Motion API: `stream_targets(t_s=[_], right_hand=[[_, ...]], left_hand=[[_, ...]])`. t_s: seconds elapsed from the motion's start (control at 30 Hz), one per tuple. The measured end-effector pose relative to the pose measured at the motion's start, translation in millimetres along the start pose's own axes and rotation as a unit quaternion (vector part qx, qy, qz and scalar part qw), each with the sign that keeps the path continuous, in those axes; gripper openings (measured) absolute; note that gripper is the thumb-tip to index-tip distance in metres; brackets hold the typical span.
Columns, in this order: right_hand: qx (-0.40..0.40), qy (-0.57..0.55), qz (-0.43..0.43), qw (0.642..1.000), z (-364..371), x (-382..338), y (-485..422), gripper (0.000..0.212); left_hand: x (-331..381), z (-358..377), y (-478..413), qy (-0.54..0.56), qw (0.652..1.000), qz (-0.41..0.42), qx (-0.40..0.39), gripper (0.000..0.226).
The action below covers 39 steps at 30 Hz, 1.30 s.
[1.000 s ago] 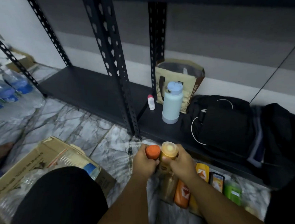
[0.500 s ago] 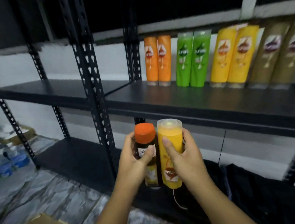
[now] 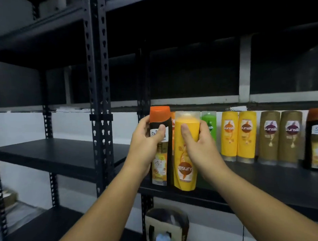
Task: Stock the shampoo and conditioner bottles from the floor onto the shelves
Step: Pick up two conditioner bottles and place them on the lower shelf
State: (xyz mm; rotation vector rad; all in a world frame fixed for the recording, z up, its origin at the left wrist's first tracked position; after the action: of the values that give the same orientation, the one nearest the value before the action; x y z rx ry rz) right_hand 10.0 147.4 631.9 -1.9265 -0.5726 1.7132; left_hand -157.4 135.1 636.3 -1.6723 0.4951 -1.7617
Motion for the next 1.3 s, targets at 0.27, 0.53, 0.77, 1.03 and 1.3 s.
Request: stream_targets(t_s=[0.27,0.53,0.77,1.03,1.3], right_hand=[[-0.003,0.050,0.029,0.998,13,36,-36,0.051],[-0.083,0.064,0.079,0.991,17,104,-31,0.063],[-0.078,0.037,0.098,0.991,18,128,-40,0.066],[-0.091,0.036,0.135,0.986,17,136,-41,0.070],[-0.073,0.051,0.158,0.984,16,137,-39,0.056]], left_hand=[[-59,10,-52,-0.015,0.998,-0.038,-0.046,0.045],[-107,6,-47,-0.080,0.981,-0.043,-0.174,0.089],[-125,2,-63,-0.136,0.974,-0.031,-0.176,0.088],[-150,9,-66,-0.208,0.965,-0.054,-0.151,0.078],[-162,-1,-53,-0.434,0.865,-0.135,-0.212,0.093]])
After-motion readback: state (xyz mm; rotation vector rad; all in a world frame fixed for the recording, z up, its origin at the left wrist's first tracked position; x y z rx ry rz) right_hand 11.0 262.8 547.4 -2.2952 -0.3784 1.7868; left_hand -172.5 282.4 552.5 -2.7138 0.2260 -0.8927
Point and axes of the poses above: each hand's wrist, its own y-axis away from the middle knuckle, its own z-axis out of the palm, x = y × z, the point moved 4 cm from there along -y, towards the middle knuckle, and after that the axes turned 3 degrees about z, right-handed, at the moved point
